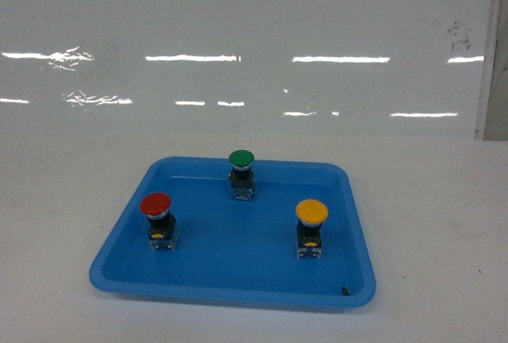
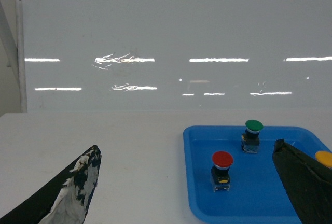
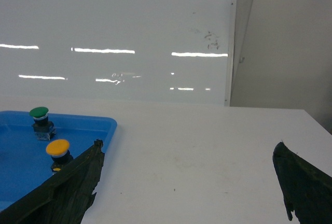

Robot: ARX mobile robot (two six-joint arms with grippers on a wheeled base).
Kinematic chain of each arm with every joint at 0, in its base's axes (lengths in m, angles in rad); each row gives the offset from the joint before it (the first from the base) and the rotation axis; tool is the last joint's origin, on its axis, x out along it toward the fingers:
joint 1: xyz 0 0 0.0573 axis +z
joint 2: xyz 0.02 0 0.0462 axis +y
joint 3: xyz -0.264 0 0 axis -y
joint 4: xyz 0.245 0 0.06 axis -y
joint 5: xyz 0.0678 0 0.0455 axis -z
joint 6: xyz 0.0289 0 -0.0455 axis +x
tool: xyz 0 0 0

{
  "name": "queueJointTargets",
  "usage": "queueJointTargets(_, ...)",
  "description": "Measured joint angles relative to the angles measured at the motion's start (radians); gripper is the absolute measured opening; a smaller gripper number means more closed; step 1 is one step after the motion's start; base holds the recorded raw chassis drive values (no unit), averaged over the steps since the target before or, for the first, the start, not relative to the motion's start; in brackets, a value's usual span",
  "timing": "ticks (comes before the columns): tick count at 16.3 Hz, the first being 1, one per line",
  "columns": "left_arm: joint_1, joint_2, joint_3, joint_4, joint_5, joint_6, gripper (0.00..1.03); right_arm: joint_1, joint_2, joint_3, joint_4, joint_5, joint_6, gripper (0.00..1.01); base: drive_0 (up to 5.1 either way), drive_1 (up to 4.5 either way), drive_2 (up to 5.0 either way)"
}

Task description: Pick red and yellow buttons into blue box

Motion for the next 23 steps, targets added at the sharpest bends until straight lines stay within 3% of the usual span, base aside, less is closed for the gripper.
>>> queueJointTargets(23,0.0,0.0,0.0,0.0,0.0,0.0,0.98,0.0,0.0,0.0,0.0,0.0,0.0,0.98,0.0,0.0,0.0)
